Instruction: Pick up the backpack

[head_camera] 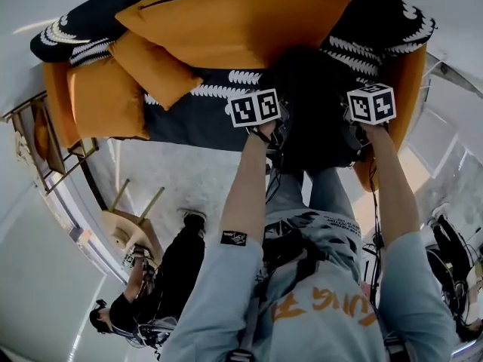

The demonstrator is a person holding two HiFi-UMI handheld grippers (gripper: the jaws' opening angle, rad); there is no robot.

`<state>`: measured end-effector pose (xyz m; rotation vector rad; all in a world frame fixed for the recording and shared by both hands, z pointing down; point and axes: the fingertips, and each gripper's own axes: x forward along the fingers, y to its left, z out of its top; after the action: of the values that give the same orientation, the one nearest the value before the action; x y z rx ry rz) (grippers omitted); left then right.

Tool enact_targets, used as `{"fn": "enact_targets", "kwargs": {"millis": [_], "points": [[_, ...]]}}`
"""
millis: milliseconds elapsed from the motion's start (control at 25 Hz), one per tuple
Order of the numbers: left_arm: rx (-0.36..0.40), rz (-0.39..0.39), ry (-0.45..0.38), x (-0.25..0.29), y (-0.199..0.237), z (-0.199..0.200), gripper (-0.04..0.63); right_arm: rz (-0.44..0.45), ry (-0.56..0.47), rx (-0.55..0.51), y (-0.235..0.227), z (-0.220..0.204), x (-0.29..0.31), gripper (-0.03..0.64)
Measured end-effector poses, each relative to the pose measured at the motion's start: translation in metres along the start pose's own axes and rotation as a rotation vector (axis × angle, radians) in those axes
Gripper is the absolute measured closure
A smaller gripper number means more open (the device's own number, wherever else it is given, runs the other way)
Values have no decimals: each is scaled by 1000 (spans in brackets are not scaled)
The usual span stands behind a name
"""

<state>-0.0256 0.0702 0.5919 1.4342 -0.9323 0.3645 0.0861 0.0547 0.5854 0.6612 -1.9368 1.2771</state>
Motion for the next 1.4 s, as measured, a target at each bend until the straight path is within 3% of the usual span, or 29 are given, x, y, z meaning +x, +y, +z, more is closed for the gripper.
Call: {"fn": "enact_targets", "kwargs": {"millis": [240,480,600,760,840,1080,1400], "points": [[38,-27,-82,-36,-25,-28,531,1,-62,-41,32,-22,-37,569],[108,-85,-126,-71,-68,-58,534,-97,-73,-182,54,-48,-90,569],[185,-73,-132,-93,-79,-64,532,-90,-101,-186,76,-51,-104,569],[346,-32,-117,-123,-97,-75,532,-75,-160,-161,105,-55,-126,569],[377,-34,-119,-132,-107,-83,532,-60,-200,-129,112,-58,-138,569],[439,-108,-96,-152,-149,-96,532,-20,-291,-81,121,-67,-180,569],[630,-175,-116,-181,-225,-94,532,-23,-417,-153,133,-67,-256,569]]}}
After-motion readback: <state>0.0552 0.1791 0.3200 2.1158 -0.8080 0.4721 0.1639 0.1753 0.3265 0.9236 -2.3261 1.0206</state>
